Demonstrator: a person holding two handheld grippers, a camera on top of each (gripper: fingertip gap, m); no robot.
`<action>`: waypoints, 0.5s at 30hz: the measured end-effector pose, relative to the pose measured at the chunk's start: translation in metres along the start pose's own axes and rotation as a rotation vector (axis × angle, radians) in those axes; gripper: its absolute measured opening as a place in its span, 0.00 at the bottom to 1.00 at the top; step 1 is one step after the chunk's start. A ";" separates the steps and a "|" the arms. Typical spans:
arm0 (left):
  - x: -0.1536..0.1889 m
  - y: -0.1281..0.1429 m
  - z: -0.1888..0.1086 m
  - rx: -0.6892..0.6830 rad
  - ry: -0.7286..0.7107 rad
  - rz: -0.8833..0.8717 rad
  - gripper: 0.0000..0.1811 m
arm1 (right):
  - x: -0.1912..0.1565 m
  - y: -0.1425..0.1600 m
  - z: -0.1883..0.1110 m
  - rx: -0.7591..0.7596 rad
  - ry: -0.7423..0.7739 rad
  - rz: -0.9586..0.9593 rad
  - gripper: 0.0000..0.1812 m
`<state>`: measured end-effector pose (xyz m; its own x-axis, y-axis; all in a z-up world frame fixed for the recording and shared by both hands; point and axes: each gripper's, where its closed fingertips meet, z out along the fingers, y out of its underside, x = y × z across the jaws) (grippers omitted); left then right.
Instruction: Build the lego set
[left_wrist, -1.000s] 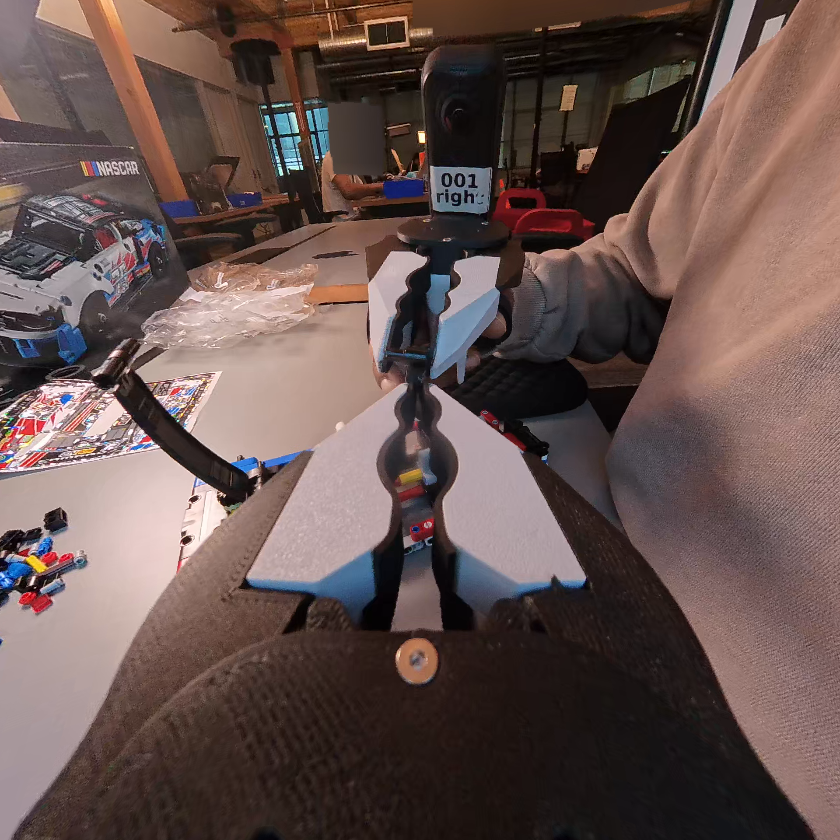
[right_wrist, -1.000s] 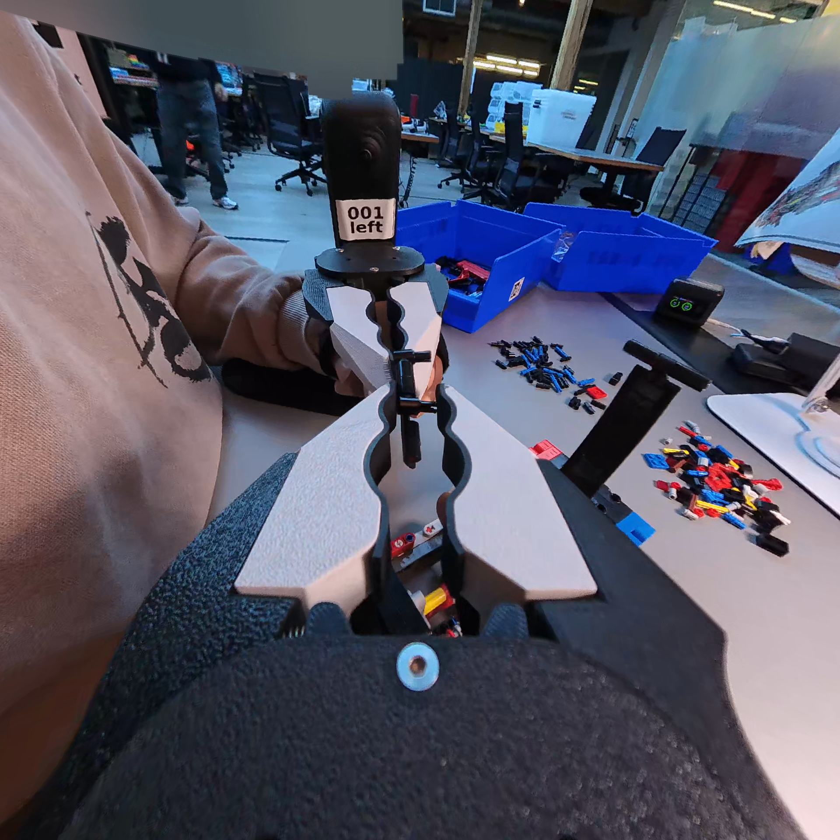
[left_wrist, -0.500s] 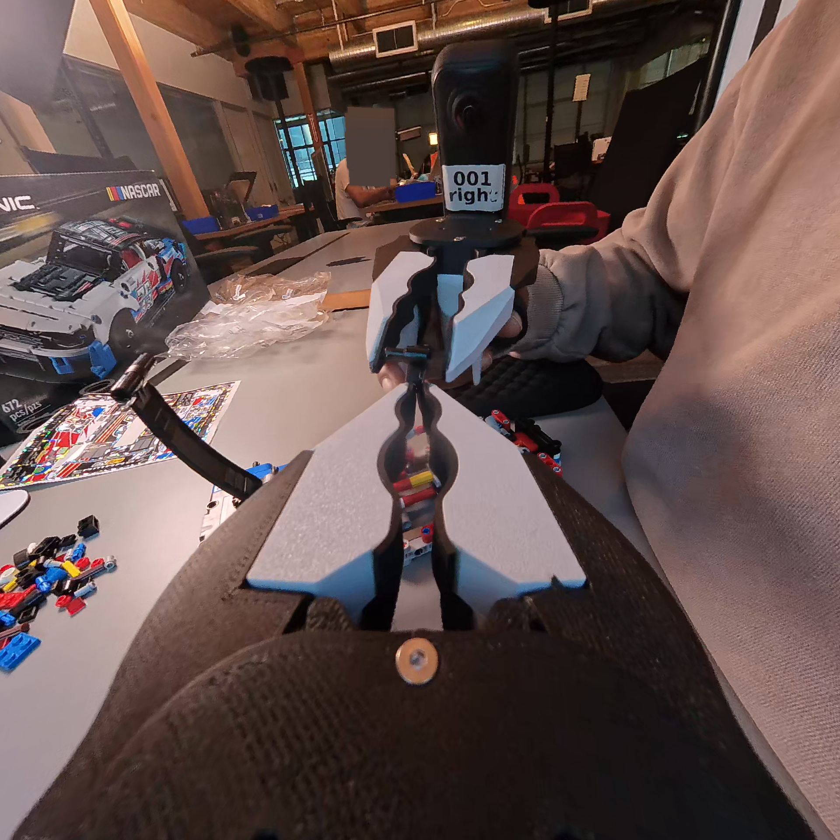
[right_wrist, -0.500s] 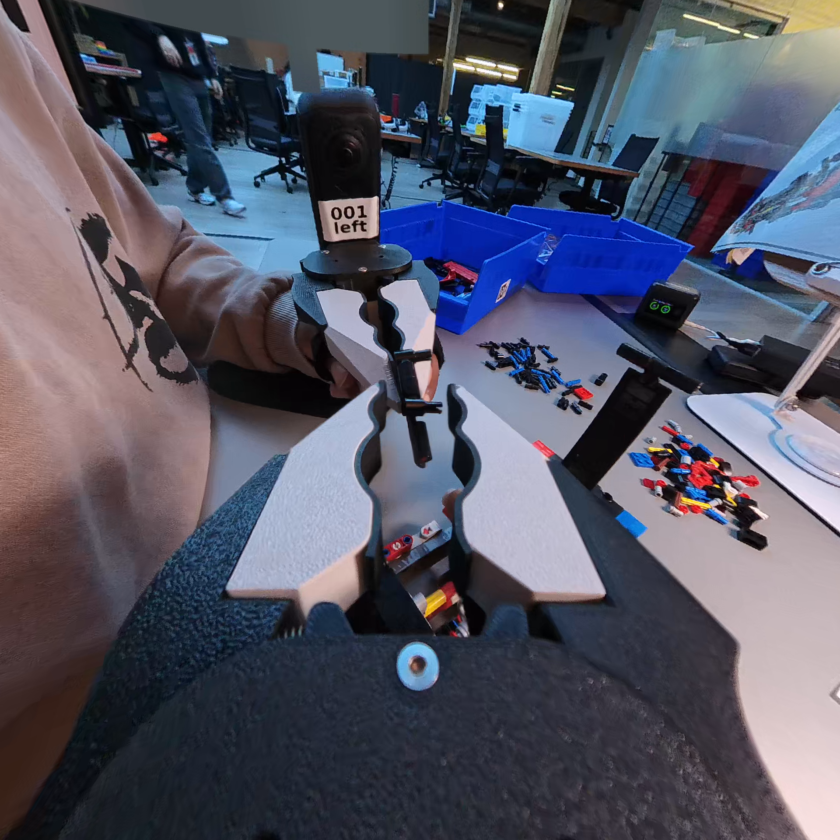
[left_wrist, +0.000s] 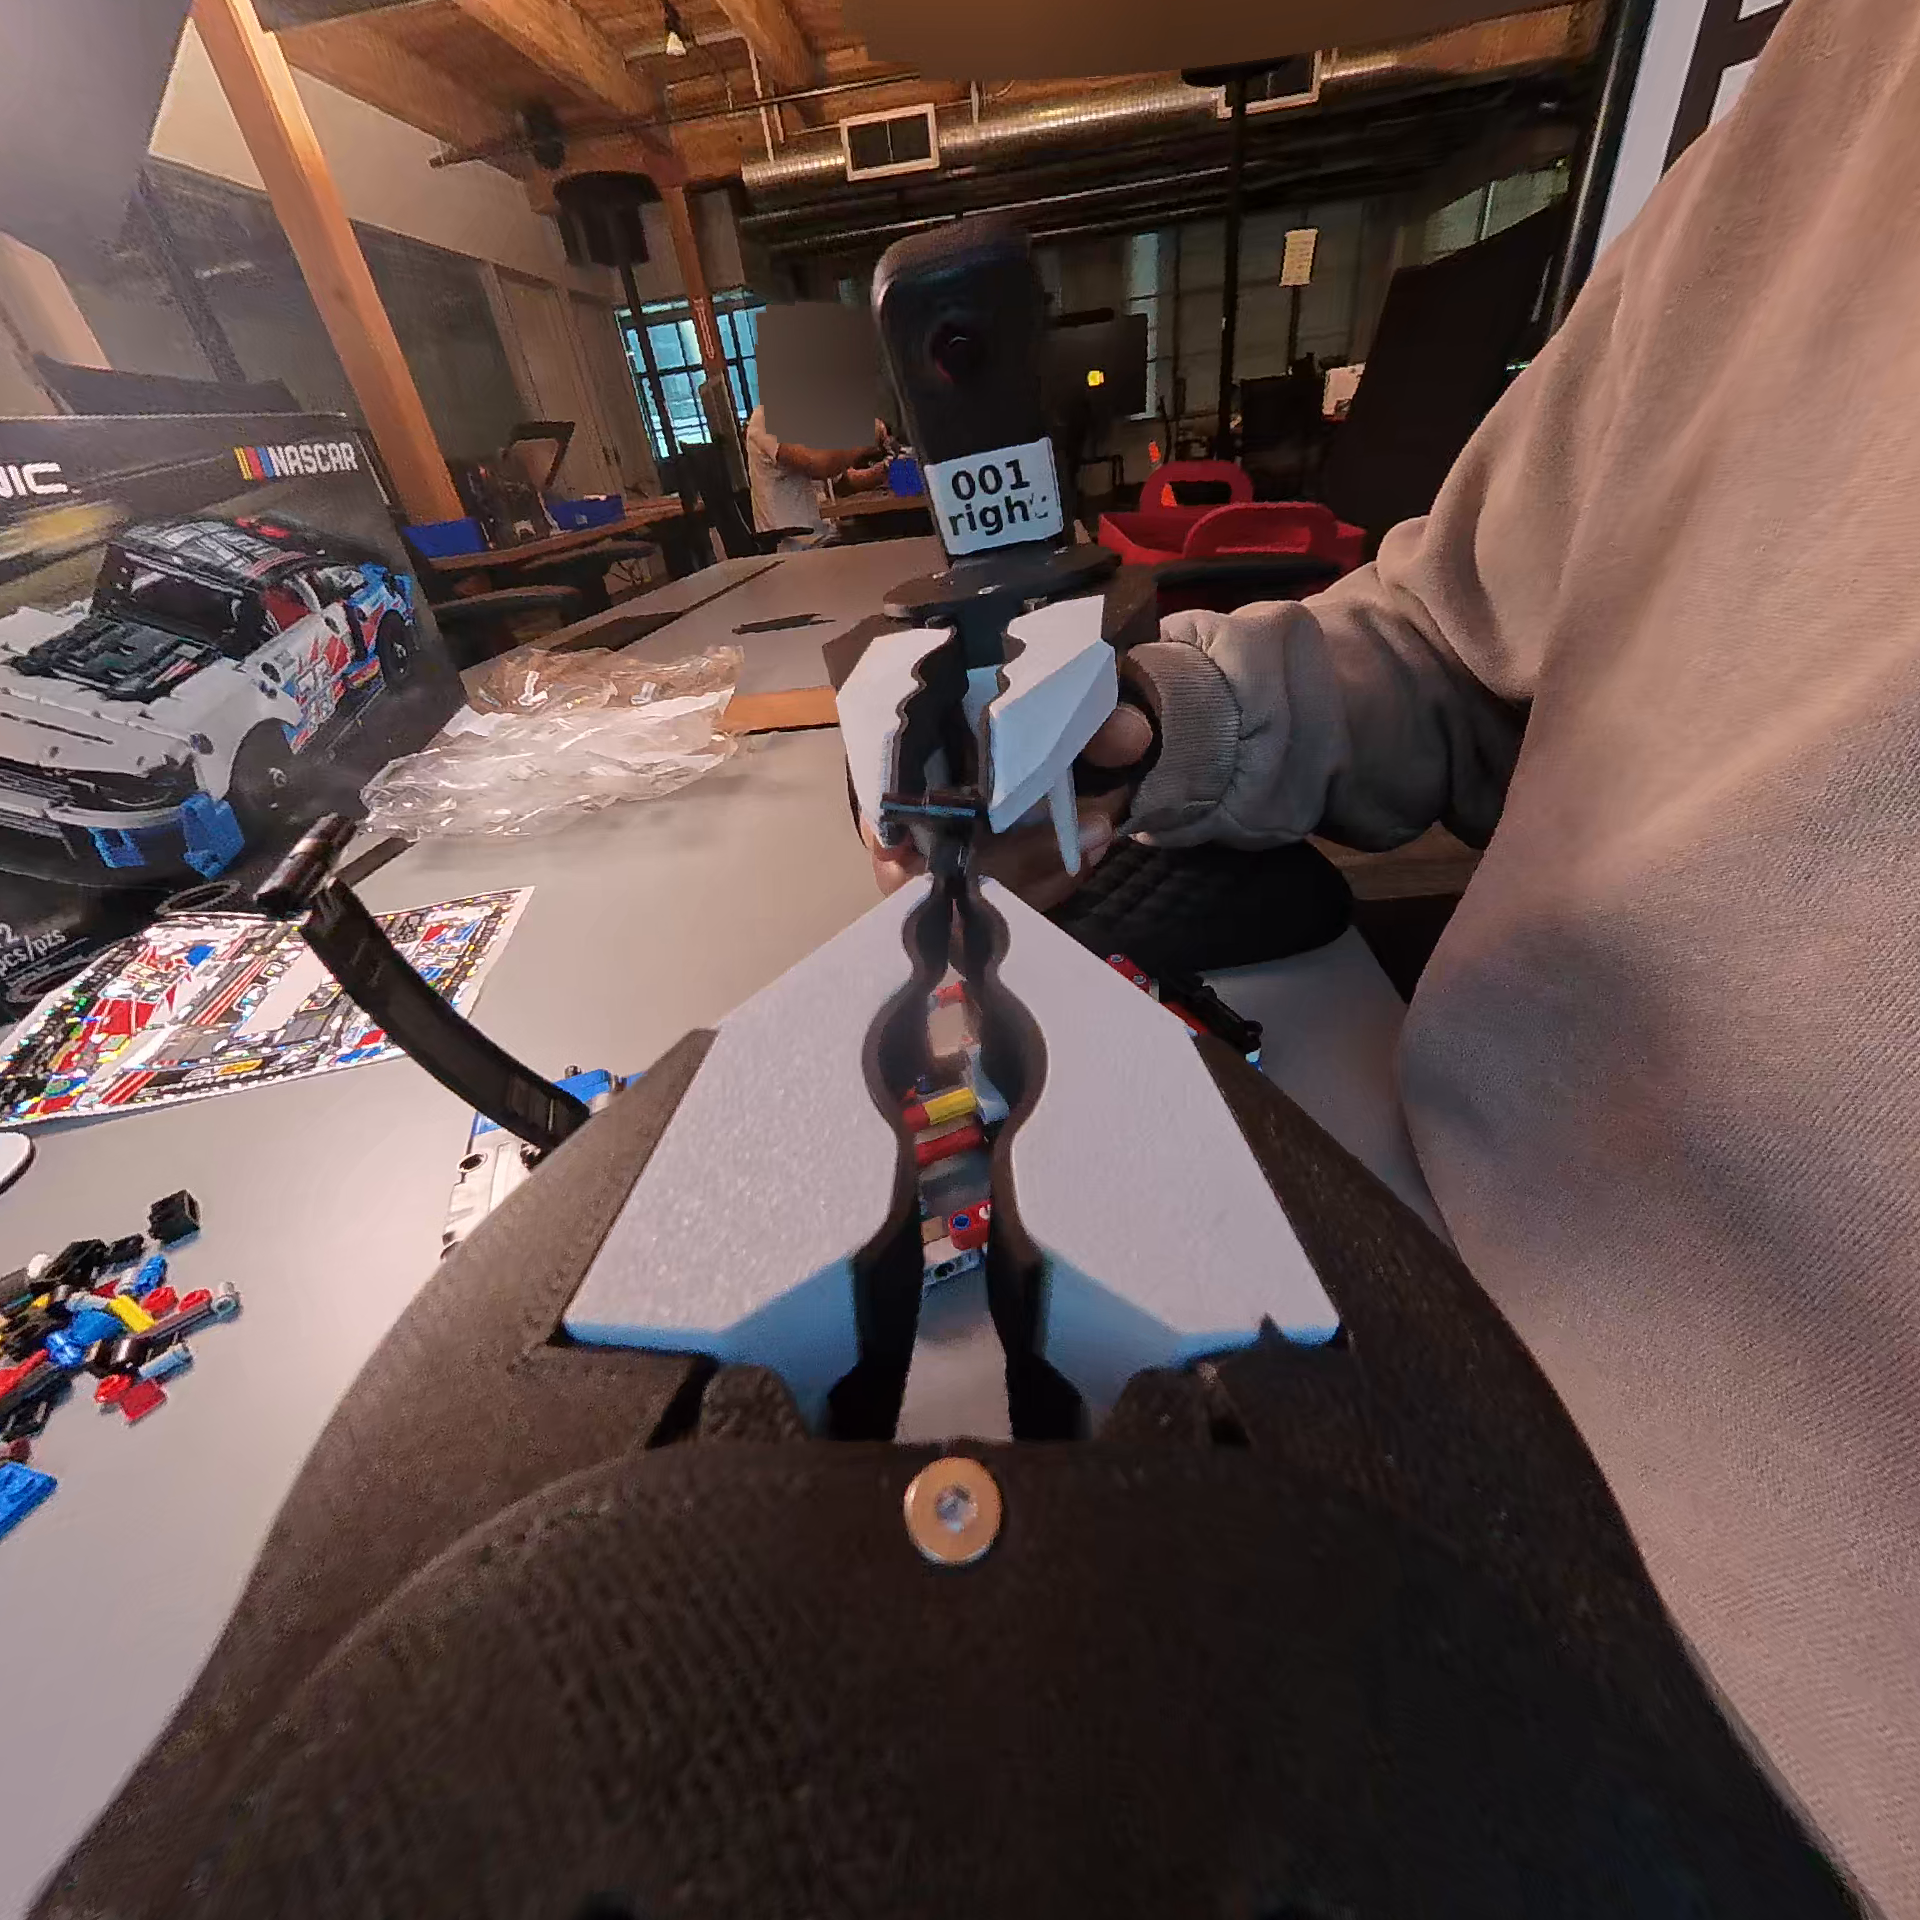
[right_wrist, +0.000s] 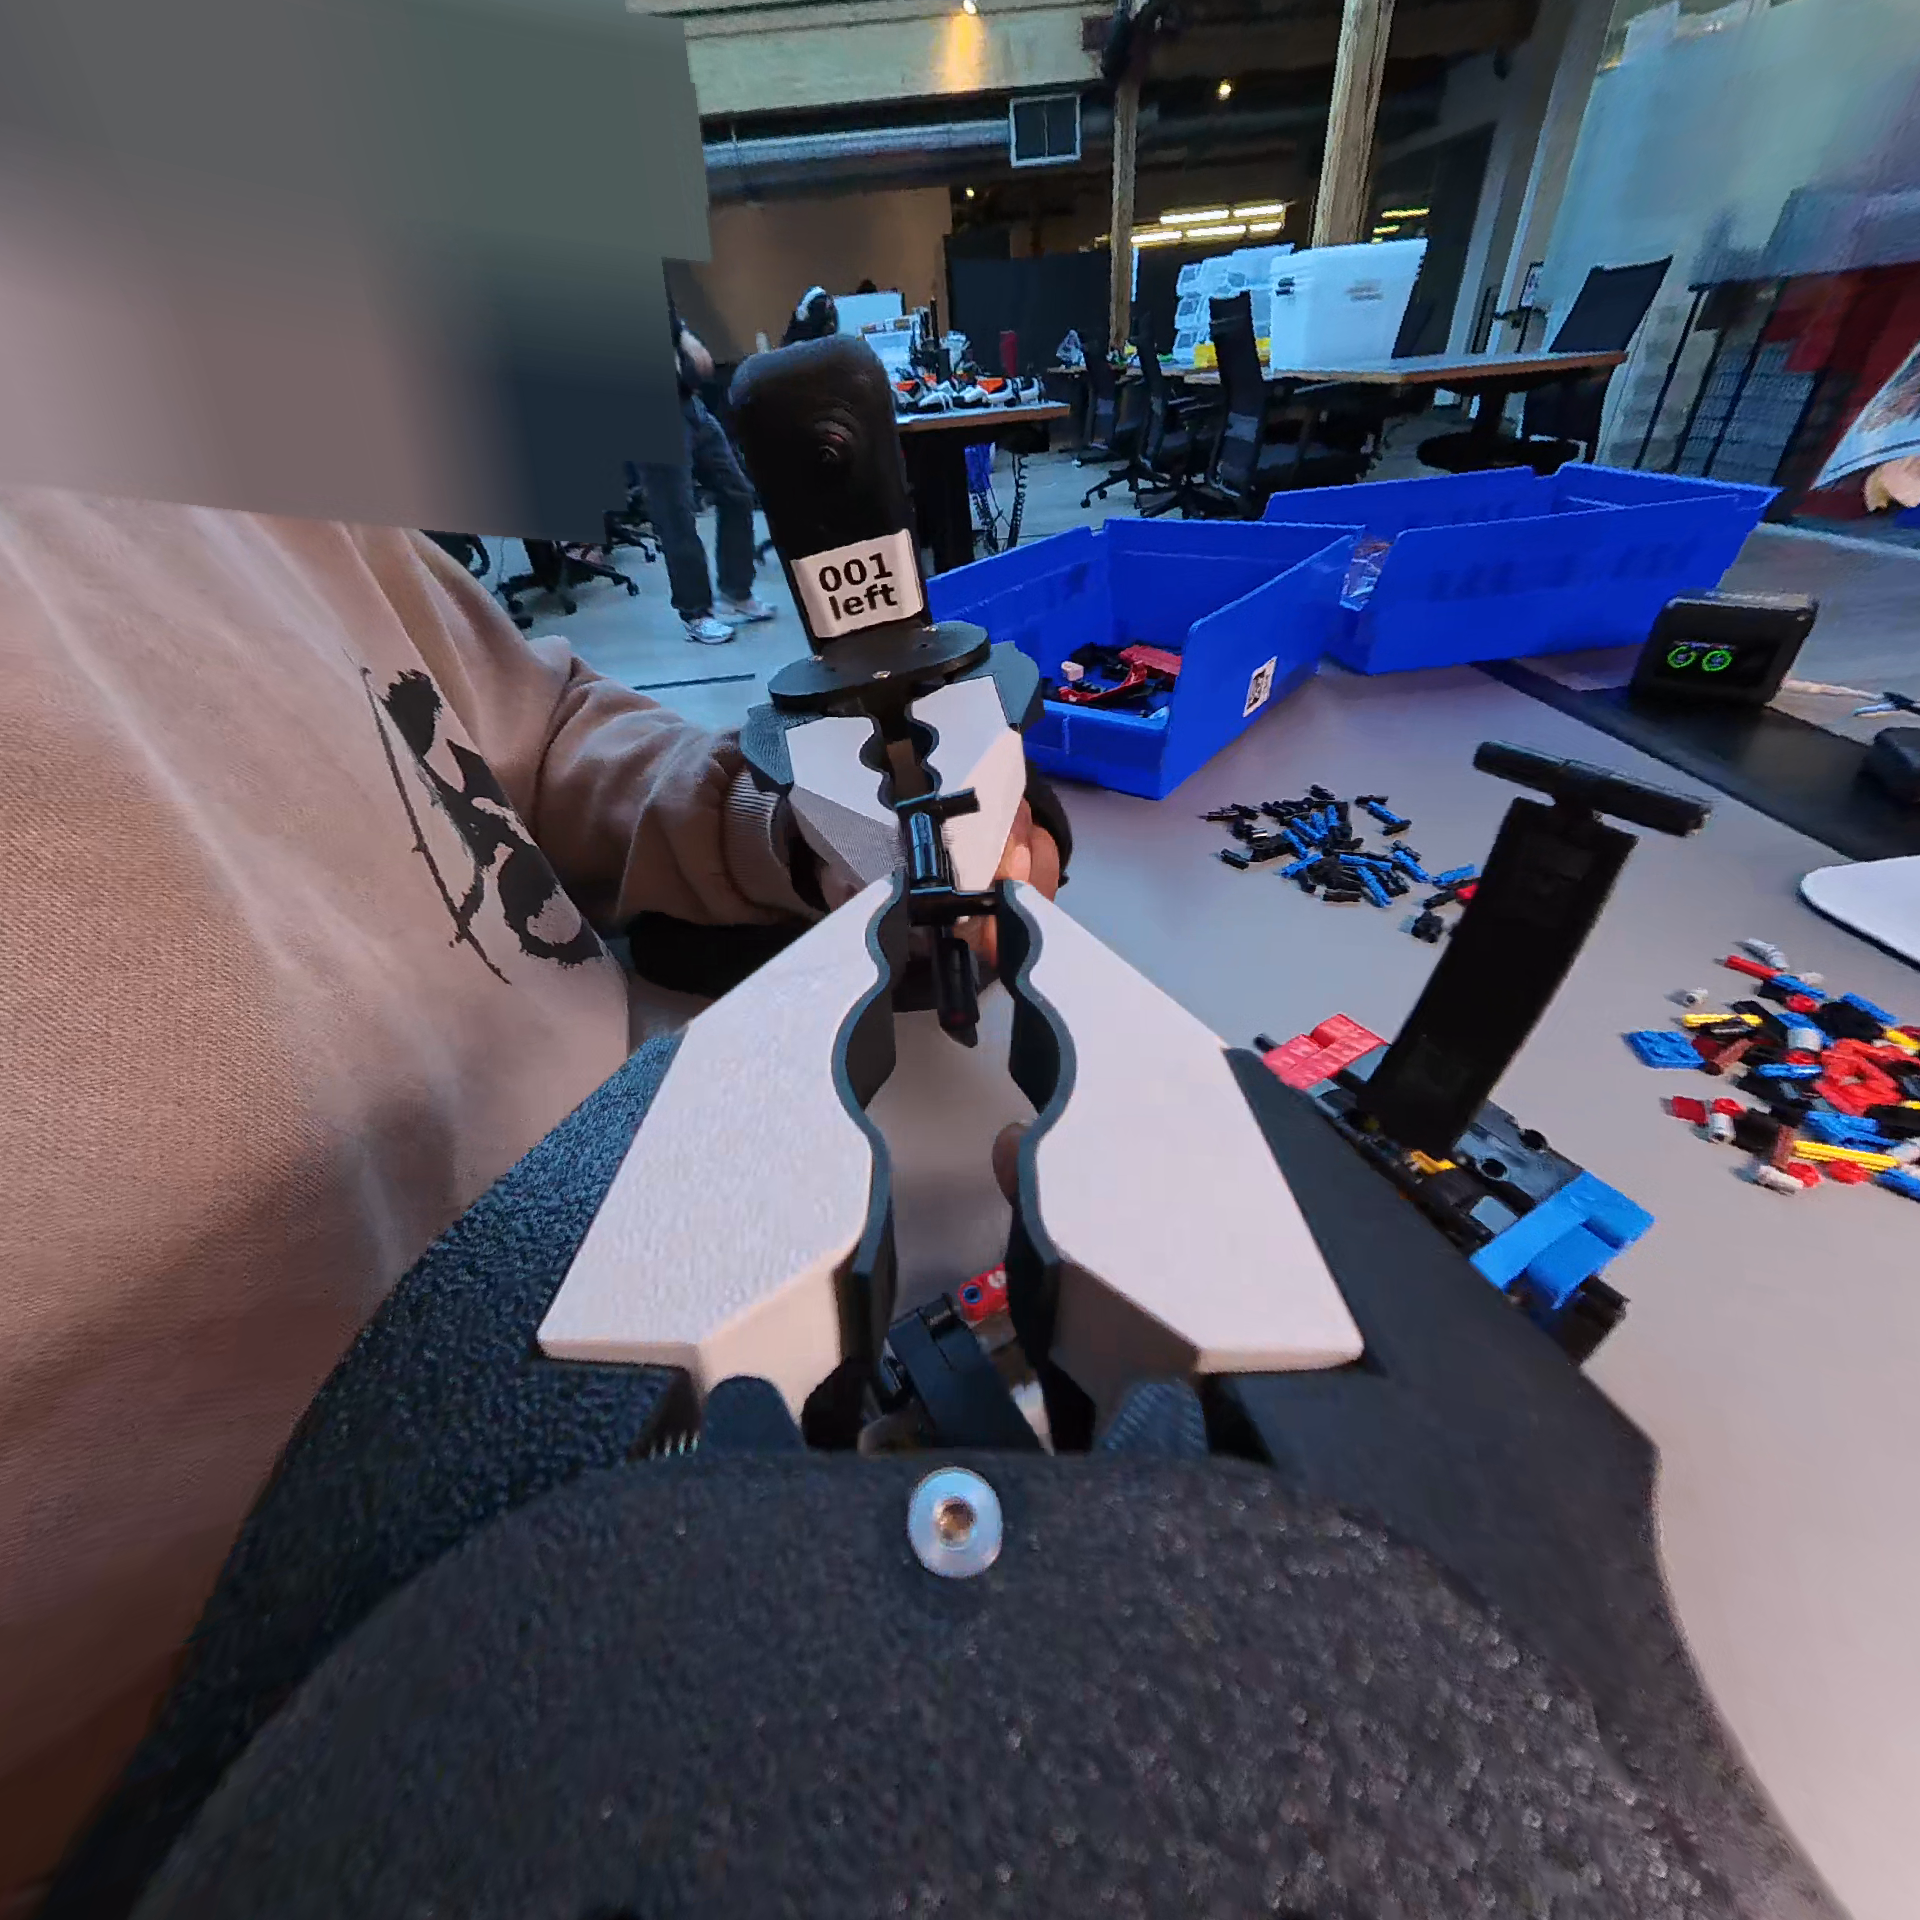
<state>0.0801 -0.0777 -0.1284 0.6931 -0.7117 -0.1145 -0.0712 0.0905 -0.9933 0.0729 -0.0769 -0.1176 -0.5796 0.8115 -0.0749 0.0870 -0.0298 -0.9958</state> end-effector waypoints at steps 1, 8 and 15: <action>-0.001 0.000 0.000 0.000 0.001 -0.017 0.00 | 0.001 0.000 0.000 -0.003 0.018 -0.035 0.08; 0.000 0.000 0.000 0.011 0.022 -0.074 0.00 | 0.002 -0.001 0.000 -0.028 0.065 -0.163 0.08; 0.001 0.000 0.000 0.011 0.029 -0.074 0.00 | 0.002 -0.001 0.000 -0.035 0.060 -0.160 0.07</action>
<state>0.0806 -0.0787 -0.1288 0.6748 -0.7369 -0.0409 -0.0120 0.0444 -0.9989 0.0719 -0.0751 -0.1172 -0.5386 0.8378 0.0890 0.0263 0.1224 -0.9921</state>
